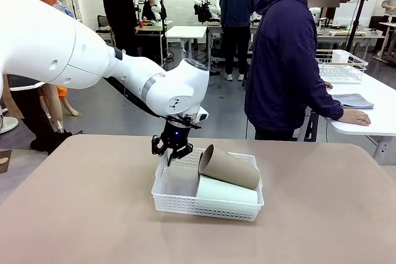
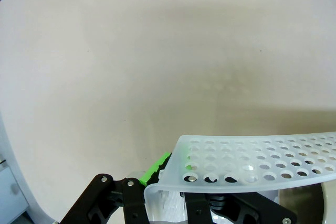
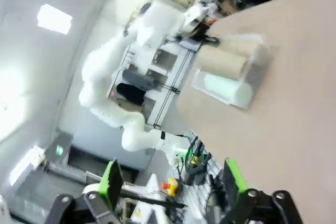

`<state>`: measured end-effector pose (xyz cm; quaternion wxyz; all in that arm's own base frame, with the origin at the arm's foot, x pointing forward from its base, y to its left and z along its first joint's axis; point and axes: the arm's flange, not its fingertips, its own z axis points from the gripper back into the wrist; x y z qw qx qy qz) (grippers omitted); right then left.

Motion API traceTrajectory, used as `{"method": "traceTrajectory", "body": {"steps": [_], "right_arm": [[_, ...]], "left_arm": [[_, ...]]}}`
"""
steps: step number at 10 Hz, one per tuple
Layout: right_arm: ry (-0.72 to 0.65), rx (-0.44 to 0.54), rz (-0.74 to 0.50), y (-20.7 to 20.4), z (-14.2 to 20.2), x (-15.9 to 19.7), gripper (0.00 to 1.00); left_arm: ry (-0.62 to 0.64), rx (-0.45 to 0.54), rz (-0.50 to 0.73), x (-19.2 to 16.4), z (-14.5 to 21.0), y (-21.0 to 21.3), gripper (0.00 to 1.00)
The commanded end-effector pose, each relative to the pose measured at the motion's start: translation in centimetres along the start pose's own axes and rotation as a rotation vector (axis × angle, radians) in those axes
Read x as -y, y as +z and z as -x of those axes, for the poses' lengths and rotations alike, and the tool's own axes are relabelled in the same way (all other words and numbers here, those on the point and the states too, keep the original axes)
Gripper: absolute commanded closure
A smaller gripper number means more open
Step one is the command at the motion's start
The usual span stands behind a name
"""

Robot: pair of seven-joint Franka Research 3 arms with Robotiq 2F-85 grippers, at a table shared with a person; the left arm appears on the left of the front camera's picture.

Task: Clean and organize the cups into the basket.
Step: Move the Organizing basket back to the left side of the table.

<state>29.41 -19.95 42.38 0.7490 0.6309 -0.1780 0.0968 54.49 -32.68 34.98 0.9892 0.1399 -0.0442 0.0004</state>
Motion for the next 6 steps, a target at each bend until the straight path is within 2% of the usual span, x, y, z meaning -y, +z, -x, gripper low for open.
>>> {"method": "traceTrajectory", "body": {"steps": [1,2,4,5,6], "right_arm": [[-0.238,0.108,0.031,1.6,0.0,2.1,0.0],[-0.266,0.152,0.043,2.8,0.4,3.6,0.0],[-0.242,0.2,-0.023,5.0,0.6,4.4,0.0],[-0.181,0.173,-0.072,5.1,0.2,4.4,0.0],[-0.276,0.165,0.041,4.0,1.7,4.9,0.0]], "left_arm": [[-0.005,0.006,-0.011,-0.3,0.1,-0.1,1.0],[-0.005,0.006,-0.011,-0.3,0.1,-0.1,1.0],[-0.005,0.006,-0.011,-0.3,0.1,-0.1,1.0],[-0.005,0.006,-0.011,-0.3,0.1,-0.1,1.0],[-0.005,0.006,-0.011,-0.3,0.1,-0.1,1.0]]}}
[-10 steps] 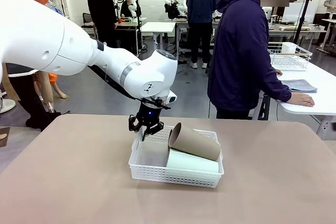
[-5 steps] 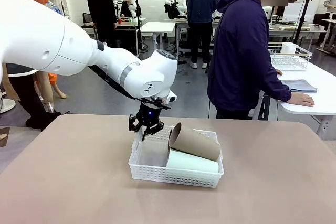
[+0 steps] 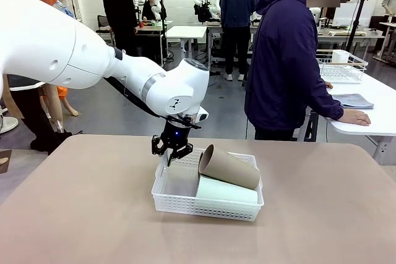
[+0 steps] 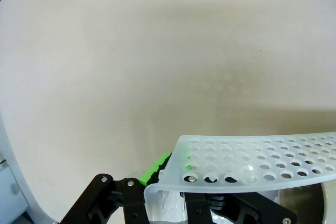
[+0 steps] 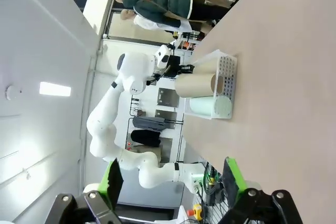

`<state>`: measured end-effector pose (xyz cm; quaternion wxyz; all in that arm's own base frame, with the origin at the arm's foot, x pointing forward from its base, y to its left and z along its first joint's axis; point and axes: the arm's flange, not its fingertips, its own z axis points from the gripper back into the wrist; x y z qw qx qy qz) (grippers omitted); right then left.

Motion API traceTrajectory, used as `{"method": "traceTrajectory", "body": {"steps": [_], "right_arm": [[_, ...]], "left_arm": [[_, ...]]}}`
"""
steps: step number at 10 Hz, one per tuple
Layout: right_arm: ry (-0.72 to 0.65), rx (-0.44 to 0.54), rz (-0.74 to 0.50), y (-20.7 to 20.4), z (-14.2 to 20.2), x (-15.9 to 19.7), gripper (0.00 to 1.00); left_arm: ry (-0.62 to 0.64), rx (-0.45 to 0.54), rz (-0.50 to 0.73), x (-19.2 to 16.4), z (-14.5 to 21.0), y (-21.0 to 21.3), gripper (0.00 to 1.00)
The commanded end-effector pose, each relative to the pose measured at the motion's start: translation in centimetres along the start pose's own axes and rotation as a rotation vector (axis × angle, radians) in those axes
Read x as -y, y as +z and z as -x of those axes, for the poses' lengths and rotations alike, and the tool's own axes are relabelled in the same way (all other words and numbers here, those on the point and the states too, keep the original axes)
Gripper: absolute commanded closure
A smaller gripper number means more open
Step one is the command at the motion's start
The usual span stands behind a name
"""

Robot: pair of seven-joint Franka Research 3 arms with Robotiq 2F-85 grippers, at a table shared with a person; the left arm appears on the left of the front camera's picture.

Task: Clean and organize the cups into the basket.
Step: Move the Organizing basket back to the left side of the table.

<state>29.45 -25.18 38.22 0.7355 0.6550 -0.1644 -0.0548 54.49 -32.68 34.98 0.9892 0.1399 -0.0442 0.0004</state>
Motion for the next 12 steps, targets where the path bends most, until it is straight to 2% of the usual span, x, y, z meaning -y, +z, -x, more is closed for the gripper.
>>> {"method": "traceTrajectory", "body": {"steps": [1,3,4,5,7,8,10,12], "right_arm": [[-0.021,-0.01,0.046,-0.4,0.5,0.3,0.0],[-0.021,-0.01,0.046,-0.4,0.5,0.3,0.0],[-0.021,-0.01,0.046,-0.4,0.5,0.3,0.0],[-0.021,-0.01,0.046,-0.4,0.5,0.3,0.0],[-0.021,-0.01,0.046,-0.4,0.5,0.3,0.0],[-0.021,-0.01,0.046,-0.4,0.5,0.3,0.0],[-0.021,-0.01,0.046,-0.4,0.5,0.3,0.0],[-0.021,-0.01,0.046,-0.4,0.5,0.3,0.0]], "left_arm": [[-0.005,0.006,-0.011,-0.3,0.1,-0.1,1.0],[-0.005,0.006,-0.011,-0.3,0.1,-0.1,1.0],[0.0,0.0,0.0,0.0,0.0,0.0,0.92],[-0.026,-0.002,-0.009,-2.8,-0.2,-0.8,0.92],[-0.063,0.025,0.002,-11.6,0.2,-2.6,0.92],[-0.076,0.048,-0.036,-14.8,0.5,-3.4,0.92],[-0.069,0.053,-0.114,-19.7,0.4,-5.4,0.92],[-0.018,0.028,-0.067,-26.0,0.2,-7.5,0.92]]}}
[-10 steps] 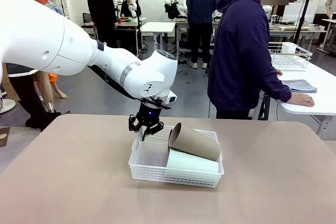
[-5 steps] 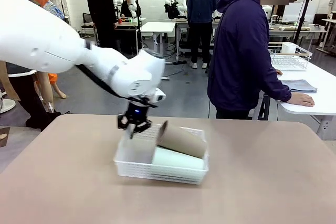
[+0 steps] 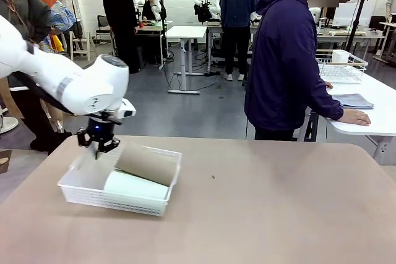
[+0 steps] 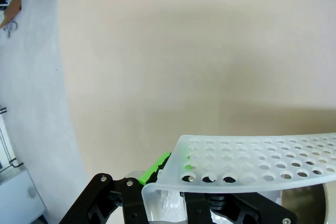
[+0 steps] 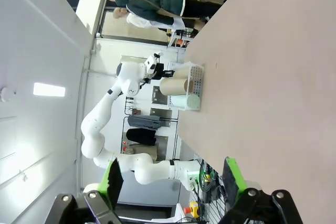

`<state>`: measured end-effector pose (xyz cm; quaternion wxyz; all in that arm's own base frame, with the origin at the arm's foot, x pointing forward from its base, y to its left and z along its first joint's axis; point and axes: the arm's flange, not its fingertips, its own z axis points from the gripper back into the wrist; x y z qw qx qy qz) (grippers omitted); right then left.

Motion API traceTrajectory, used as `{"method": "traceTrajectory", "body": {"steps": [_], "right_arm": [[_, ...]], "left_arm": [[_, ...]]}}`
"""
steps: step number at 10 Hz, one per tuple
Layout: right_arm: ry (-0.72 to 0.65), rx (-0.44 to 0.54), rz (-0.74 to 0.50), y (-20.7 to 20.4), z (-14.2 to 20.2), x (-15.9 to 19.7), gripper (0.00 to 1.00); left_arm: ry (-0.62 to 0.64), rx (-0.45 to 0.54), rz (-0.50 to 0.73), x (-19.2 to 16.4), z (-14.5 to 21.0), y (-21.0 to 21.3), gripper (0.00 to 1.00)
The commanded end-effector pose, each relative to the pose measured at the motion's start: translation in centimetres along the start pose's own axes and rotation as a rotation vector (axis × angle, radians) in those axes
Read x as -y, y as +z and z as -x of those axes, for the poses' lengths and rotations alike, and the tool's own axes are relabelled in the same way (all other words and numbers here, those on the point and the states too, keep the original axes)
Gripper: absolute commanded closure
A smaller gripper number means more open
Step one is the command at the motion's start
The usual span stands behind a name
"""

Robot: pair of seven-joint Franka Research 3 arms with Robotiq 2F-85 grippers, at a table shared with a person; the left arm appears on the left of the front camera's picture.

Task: Clean and organize the cups into the basket.
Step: Move the Organizing basket back to the left side of the table.

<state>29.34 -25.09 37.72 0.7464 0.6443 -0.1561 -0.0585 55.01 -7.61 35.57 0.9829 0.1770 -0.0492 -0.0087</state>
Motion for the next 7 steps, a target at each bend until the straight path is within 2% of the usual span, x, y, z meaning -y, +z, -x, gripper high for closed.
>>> {"method": "traceTrajectory", "body": {"steps": [1,4,6,7], "right_arm": [[-0.009,0.0,0.014,-0.3,0.3,-0.2,0.0],[-0.009,0.0,0.014,-0.3,0.3,-0.2,0.0],[-0.009,0.0,0.014,-0.3,0.3,-0.2,0.0],[-0.009,0.0,0.014,-0.3,0.3,-0.2,0.0]], "left_arm": [[0.04,0.03,0.017,-4.0,1.1,-2.0,0.92],[0.114,0.058,0.027,-8.9,2.9,-3.1,0.92],[0.112,0.07,0.036,-9.9,2.9,-3.6,0.92],[0.111,0.073,0.047,-10.1,2.8,-3.7,0.32]]}}
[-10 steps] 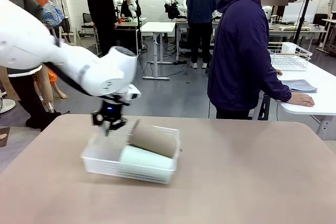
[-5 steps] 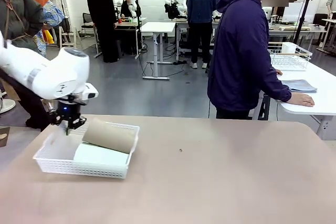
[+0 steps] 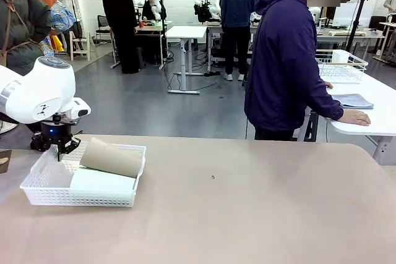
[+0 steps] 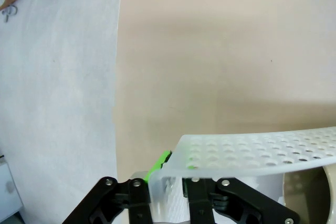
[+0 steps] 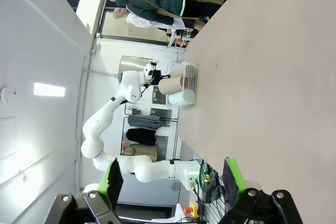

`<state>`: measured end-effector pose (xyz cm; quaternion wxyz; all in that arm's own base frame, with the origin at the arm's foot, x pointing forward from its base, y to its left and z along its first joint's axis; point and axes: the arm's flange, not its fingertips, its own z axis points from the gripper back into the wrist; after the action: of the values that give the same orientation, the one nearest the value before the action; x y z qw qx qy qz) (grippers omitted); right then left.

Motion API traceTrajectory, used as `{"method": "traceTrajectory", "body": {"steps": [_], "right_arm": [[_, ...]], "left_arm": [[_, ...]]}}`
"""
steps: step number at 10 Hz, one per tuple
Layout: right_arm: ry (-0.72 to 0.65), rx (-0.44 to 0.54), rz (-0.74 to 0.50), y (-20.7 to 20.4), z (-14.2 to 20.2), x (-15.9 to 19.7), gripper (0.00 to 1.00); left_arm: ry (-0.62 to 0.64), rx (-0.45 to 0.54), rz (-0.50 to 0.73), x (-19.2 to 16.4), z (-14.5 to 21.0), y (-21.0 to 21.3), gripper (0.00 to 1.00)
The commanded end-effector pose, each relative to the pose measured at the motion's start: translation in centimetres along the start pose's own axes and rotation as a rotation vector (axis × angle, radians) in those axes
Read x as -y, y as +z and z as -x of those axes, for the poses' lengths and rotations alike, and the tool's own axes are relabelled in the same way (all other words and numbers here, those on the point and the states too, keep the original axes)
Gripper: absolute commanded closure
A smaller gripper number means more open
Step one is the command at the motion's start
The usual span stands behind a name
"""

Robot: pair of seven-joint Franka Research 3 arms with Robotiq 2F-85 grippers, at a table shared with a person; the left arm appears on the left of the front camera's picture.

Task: Clean and organize the cups into the basket.
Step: Move the Organizing basket back to the left side of the table.

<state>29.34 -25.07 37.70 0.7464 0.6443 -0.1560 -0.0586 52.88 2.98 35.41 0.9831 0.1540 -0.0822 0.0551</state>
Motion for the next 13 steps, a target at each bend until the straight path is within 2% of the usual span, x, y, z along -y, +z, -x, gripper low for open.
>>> {"method": "traceTrajectory", "body": {"steps": [1,2,3,4,5,11,12,13], "right_arm": [[-0.009,0.0,0.014,-0.3,0.3,-0.2,0.0],[-0.009,0.0,0.014,-0.3,0.3,-0.2,0.0],[-0.009,0.0,0.014,-0.3,0.3,-0.2,0.0],[-0.009,0.0,0.014,-0.3,0.3,-0.2,0.0],[-0.009,0.0,0.014,-0.3,0.3,-0.2,0.0],[-0.009,0.0,0.014,-0.3,0.3,-0.2,0.0],[-0.009,0.0,0.014,-0.3,0.3,-0.2,0.0],[-0.009,0.0,0.014,-0.3,0.3,-0.2,0.0]], "left_arm": [[-0.027,0.03,0.014,-0.4,0.2,0.0,0.32],[-0.015,0.028,0.015,-0.4,0.1,0.0,0.32],[-0.009,0.024,0.02,-0.4,-0.1,0.0,0.28],[-0.005,0.022,0.023,-0.2,-0.2,0.1,0.19],[-0.002,0.018,0.024,-0.2,-0.3,0.2,0.0],[0.015,0.024,0.005,-0.6,-0.5,0.6,0.0],[0.048,0.027,-0.019,-0.5,-0.5,1.1,0.0],[0.145,0.053,-0.01,-0.9,-0.3,2.8,0.0]]}}
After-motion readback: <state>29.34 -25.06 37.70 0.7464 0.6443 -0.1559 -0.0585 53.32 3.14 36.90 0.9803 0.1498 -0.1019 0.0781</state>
